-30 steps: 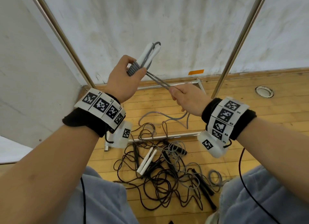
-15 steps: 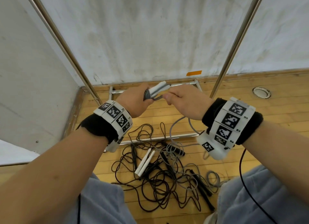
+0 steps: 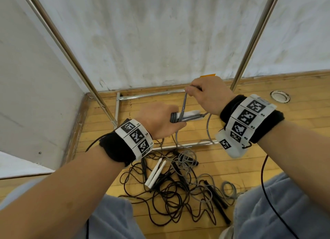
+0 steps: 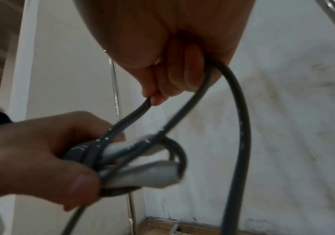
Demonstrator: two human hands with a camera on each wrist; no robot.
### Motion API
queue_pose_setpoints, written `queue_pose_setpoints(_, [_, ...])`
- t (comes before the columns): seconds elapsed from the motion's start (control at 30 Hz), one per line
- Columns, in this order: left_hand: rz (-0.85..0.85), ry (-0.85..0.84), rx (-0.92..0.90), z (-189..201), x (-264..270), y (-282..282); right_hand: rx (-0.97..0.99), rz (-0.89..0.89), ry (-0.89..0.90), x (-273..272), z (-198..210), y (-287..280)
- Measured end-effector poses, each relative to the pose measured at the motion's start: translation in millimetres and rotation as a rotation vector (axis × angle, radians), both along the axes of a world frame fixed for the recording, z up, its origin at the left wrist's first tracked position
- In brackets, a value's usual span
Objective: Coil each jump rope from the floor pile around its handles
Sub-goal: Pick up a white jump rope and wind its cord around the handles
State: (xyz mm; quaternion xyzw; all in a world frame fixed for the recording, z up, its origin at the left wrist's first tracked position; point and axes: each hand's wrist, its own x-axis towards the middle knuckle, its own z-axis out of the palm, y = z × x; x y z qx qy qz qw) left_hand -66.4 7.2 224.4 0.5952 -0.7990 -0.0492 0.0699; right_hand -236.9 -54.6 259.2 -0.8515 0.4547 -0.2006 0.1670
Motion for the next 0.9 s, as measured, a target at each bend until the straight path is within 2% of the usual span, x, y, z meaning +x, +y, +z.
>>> queue_pose_setpoints(0.13, [-0.043,0.026,-0.036,2,3,1,-0.028,0.019,0.144,-10,1,-7])
queue_pose_setpoints(0.23, [-0.117,0.036,-0.035,4,4,6,0.032,0.050,0.165,-10,-4,-5])
queue_pose_setpoints(0.3, [-0.156,0.128,-0.051,8,2,11,0.128,0.073,0.092,-9,-5,-6])
queue_pose_setpoints(0.37, [-0.155,0.290,-0.069,15,2,15,0.226,0.098,-0.044,-7,-5,-5])
queue_pose_setpoints(0.47, [-0.068,0.489,-0.087,25,7,16,0.329,0.160,-0.222,-4,-4,1])
queue_pose_setpoints(0.57, [0.051,0.753,-0.051,33,9,12,0.461,0.125,-0.357,7,-7,13])
queue_pose_setpoints(0.67, [0.129,0.992,-0.024,37,8,6,0.371,0.090,-0.395,21,-10,19])
queue_pose_setpoints(0.83, [0.184,1.172,0.042,44,9,0,0.158,0.052,-0.397,27,-10,29])
queue_pose_setpoints(0.9, [0.185,1.255,0.045,49,11,-2,0.062,0.088,-0.331,30,-13,36])
